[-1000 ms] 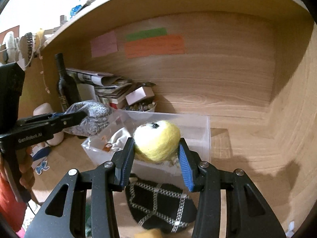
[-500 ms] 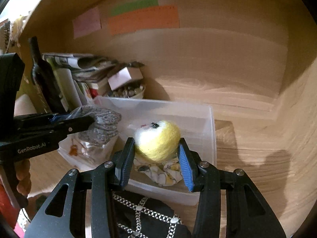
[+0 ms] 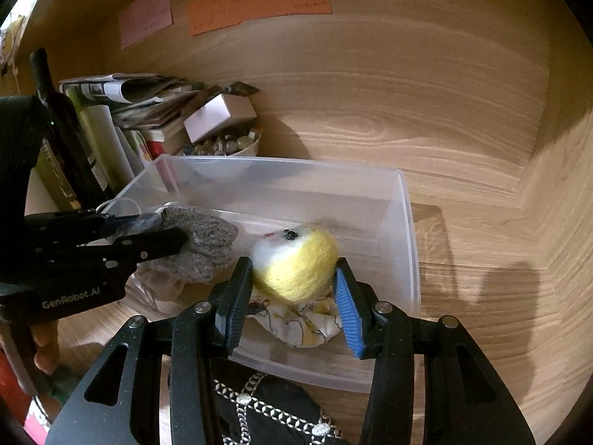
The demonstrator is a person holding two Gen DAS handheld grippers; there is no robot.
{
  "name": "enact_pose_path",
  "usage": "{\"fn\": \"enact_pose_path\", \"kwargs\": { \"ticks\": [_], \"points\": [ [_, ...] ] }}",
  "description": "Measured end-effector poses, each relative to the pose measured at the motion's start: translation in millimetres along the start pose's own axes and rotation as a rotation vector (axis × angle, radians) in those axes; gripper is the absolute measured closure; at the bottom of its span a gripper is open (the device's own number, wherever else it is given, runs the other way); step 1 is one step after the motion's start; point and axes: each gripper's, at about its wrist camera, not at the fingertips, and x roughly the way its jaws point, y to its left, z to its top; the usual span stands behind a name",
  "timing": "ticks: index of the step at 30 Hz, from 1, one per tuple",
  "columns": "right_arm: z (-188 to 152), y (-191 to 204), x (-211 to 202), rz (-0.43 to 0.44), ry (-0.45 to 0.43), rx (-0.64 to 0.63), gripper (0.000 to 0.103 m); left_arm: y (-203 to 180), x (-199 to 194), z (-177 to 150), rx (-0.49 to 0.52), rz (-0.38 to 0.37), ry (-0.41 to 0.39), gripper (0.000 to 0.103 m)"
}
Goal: Organize soft objects
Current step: 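Lower both held items into the clear box and open both tools, then grasp the green knitted glove with the left tool while the right tool grasps the yellow sponge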
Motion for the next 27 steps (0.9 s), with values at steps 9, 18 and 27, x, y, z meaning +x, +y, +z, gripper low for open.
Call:
{"fn": "enact_pose_path", "kwargs": {
  "ticks": [9, 18, 27],
  "points": [
    [2, 2, -11, -0.007, -0.035, -0.013, 0.041, -4, -23, 3, 0.003, 0.009, -0.063, 0.042],
    [2, 11, -83, -0.009, -0.183, -0.030, 0.023, -2, -90, -5, -0.012, 0.057, -0.205, 0.005],
    [-29, 27, -129, -0.027, -0.239, -0.064, 0.020, -5, -134, -43, -0.013, 0.087, -0.255, 0.001]
  ]
}}
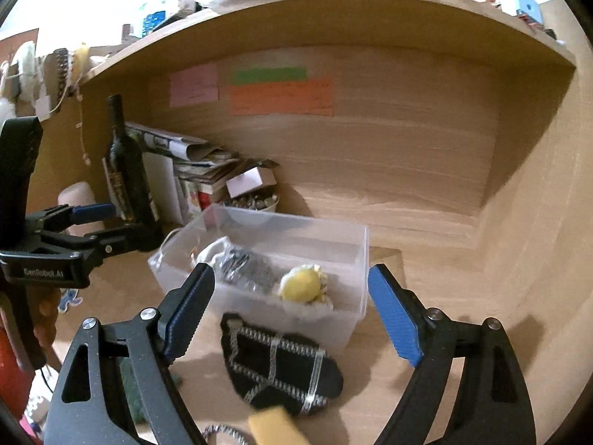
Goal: Organize soft objects
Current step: 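Grasp the green knitted glove with the left tool while the right tool grasps the yellow sponge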
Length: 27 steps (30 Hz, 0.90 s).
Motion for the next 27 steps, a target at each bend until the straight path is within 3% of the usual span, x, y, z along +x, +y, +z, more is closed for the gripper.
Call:
{"fn": "enact_pose_path", "kwargs": {
  "ticks": [6, 21, 27],
  "points": [
    [-33, 2, -5, 0.003, 0.048, 0.040, 0.020, -2, -10, -36, 0.006, 0.015, 0.048, 0.001],
    [-103, -8, 12, 0.006, 0.236, 0.132, 0.021, 7, 17, -118, -0.009, 0.040, 0.291, 0.001],
    [-114, -14, 19, 0.012, 0.277, 0.148, 0.050, 10, 18, -126, -0.022, 0.014, 0.288, 0.001]
  ]
}}
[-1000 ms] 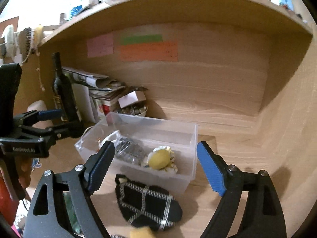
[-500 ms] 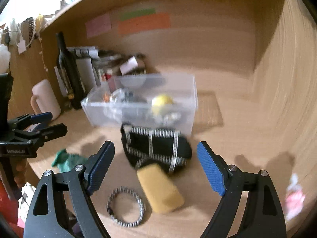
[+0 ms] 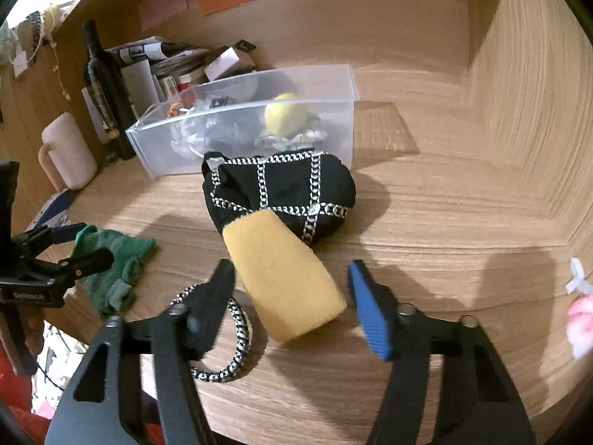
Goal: Organize soft objects
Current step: 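Grasp the green knitted glove with the left tool while the right tool grasps the yellow sponge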
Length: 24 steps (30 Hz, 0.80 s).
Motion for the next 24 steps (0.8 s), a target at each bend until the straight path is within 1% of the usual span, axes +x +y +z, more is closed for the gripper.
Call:
{"fn": "enact_pose_path", "kwargs": {
  "ticks": [1, 3, 4, 5, 6, 7, 8, 9, 10, 11, 14, 17, 21, 24],
  "points": [
    [-1, 0, 0, 0.005, 0.003, 0.003, 0.055, 0, -1, -1, 0.003, -0.001, -0.014, 0.002],
    [-1, 0, -1, 0.010, -0.003, 0.006, 0.058, -2, -2, -2, 0.025, -0.007, -0.036, 0.015],
    [-1, 0, -2, 0.015, -0.005, 0.005, 0.059, -3, -1, -2, 0.034, -0.022, -0.029, 0.026],
    [1, 2, -3, 0.019, -0.009, 0.000, 0.061, -3, 1, -1, 0.033, -0.046, -0.021, 0.034],
    [2, 4, -5, 0.017, -0.020, -0.006, 0.061, -2, 1, 0, 0.027, -0.060, -0.019, 0.036],
    [3, 5, -7, 0.017, -0.029, -0.012, 0.062, -2, 1, 1, 0.023, -0.068, -0.021, 0.044],
    [5, 6, -9, 0.020, -0.037, -0.019, 0.063, -2, 1, 2, 0.025, -0.080, -0.020, 0.056],
    [7, 8, -12, 0.022, -0.047, -0.024, 0.063, -3, 1, 3, 0.026, -0.086, -0.017, 0.061],
    [9, 9, -15, 0.024, -0.058, -0.030, 0.063, -3, 1, 4, 0.025, -0.089, -0.019, 0.070],
    [11, 10, -16, 0.026, -0.066, -0.034, 0.063, -3, 1, 6, 0.025, -0.088, -0.021, 0.074],
    [20, 13, -23, 0.033, -0.096, -0.039, 0.063, -4, -3, 11, 0.032, -0.079, -0.036, 0.082],
    [29, 16, -27, 0.042, -0.125, -0.038, 0.063, -6, -10, 21, 0.051, -0.051, -0.074, 0.082],
    [42, 19, -30, 0.062, -0.162, -0.039, 0.063, -6, -18, 37, 0.047, -0.056, -0.109, 0.083],
    [54, 23, -30, 0.070, -0.188, -0.046, 0.063, -7, -27, 54, 0.040, -0.063, -0.153, 0.083]
  ]
}}
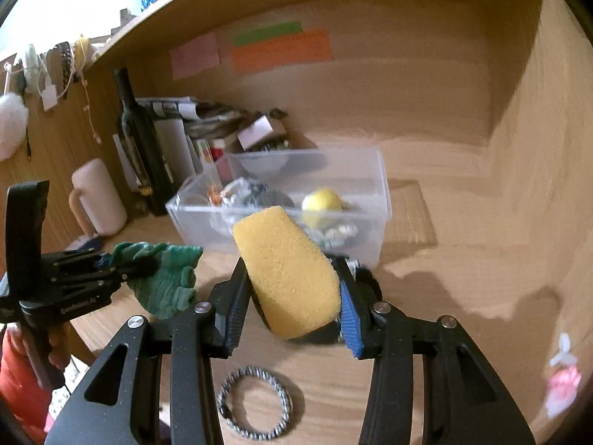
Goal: Organize soft objects
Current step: 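Grasp the green knitted glove with the left tool while the right tool grasps the yellow sponge, then lower the glove and sponge into the clear box and open both tools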
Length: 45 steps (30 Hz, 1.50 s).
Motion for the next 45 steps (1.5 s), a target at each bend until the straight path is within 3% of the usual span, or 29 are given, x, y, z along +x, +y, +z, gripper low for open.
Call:
{"fn": "enact_pose_path", "kwargs": {
  "ticks": [13, 20, 26, 36, 45],
  "points": [
    [54, 7, 11, 0.018, -0.109, -0.059, 0.063, -10, -22, 69, 0.028, 0.035, -0.205, 0.082],
    [79, 5, 36, 0.010, -0.108, -0.072, 0.063, -9, -14, 94, 0.032, 0.056, -0.238, 0.082],
    [85, 5, 67, 0.002, -0.044, -0.079, 0.063, -3, 16, 102, 0.015, 0.094, -0.201, 0.082],
    [76, -2, 109, -0.012, 0.078, -0.094, 0.063, 1, 81, 96, 0.031, 0.117, -0.062, 0.082],
    [65, -2, 134, -0.012, 0.160, -0.125, 0.060, 3, 107, 86, 0.049, 0.136, 0.007, 0.080]
  ]
}}
